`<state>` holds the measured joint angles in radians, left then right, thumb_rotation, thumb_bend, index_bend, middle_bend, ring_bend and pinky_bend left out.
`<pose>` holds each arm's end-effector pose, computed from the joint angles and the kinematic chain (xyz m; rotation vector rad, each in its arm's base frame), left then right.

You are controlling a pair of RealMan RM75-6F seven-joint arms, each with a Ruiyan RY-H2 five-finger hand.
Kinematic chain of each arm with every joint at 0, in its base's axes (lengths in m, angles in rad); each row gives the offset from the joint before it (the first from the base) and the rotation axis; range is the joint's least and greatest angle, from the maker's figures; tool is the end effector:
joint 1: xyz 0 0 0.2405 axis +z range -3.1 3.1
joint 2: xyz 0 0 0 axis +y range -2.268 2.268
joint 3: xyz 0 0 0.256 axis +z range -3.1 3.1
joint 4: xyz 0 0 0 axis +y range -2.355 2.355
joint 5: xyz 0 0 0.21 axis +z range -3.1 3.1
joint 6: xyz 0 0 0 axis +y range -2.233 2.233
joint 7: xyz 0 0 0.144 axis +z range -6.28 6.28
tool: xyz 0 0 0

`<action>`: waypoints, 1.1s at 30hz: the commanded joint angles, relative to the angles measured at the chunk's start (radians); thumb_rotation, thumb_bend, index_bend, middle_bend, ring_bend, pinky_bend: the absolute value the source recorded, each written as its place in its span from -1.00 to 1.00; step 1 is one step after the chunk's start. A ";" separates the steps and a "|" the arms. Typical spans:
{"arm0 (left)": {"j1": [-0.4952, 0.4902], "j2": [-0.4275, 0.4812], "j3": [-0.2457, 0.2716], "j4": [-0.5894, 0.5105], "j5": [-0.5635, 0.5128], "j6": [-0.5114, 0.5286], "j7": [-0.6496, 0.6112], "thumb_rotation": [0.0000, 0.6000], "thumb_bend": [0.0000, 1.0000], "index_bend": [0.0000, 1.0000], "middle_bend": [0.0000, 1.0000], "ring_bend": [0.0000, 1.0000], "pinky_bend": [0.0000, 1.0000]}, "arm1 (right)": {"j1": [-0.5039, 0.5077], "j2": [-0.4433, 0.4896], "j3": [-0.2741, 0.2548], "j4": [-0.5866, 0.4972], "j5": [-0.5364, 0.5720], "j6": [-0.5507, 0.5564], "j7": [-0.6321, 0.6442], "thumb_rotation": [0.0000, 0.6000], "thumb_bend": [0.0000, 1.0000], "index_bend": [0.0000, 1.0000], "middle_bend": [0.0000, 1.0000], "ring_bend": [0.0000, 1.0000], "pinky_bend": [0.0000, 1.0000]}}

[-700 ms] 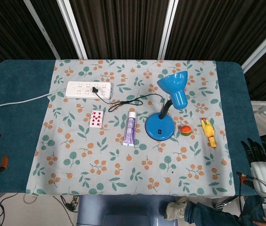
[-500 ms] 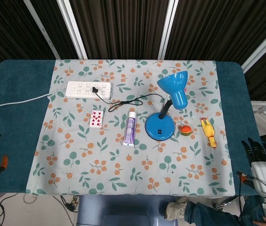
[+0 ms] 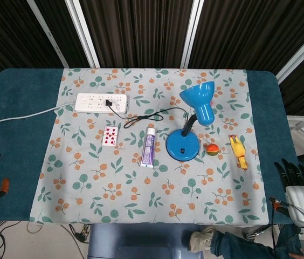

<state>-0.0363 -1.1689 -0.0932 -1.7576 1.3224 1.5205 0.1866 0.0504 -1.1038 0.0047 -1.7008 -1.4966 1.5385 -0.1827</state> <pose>-0.3051 0.1705 0.1488 -1.1881 -0.9779 -0.8152 -0.3017 -0.1599 0.1573 1.3979 -0.8385 0.7974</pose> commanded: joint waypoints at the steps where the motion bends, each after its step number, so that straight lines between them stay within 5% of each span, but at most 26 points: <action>1: 0.000 0.000 0.000 0.000 -0.001 0.000 0.001 1.00 -0.15 -0.67 -0.92 -1.00 -0.92 | -0.002 -0.004 0.002 0.000 0.000 0.000 0.000 1.00 -0.43 -1.00 -0.93 -0.86 -1.00; 11: -0.001 -0.002 0.000 -0.001 -0.004 -0.004 0.004 1.00 -0.15 -0.68 -0.92 -1.00 -0.92 | 0.003 -0.004 -0.006 -0.003 -0.016 -0.026 0.003 1.00 -0.43 -1.00 -0.91 -0.73 -0.86; 16: -0.002 -0.001 0.000 -0.010 -0.016 -0.011 0.013 1.00 -0.15 -0.68 -0.92 -1.00 -0.92 | 0.049 0.008 -0.043 -0.022 -0.067 -0.129 0.018 1.00 -0.43 -1.00 -0.40 -0.14 -0.54; 20: -0.002 0.000 -0.001 -0.013 -0.024 -0.016 0.010 1.00 -0.15 -0.68 -0.92 -1.00 -0.92 | 0.124 0.007 -0.002 -0.051 -0.055 -0.216 0.013 1.00 -0.21 -0.98 0.02 0.26 -0.34; 33: -0.004 0.006 -0.002 -0.024 -0.039 -0.029 0.002 1.00 -0.15 -0.68 -0.93 -1.00 -0.91 | 0.348 -0.108 0.106 -0.063 0.149 -0.535 -0.087 1.00 0.11 -0.96 0.43 0.67 0.12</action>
<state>-0.0400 -1.1635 -0.0958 -1.7809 1.2843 1.4928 0.1893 0.3671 -1.1788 0.0896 -1.7653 -1.3840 1.0438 -0.2404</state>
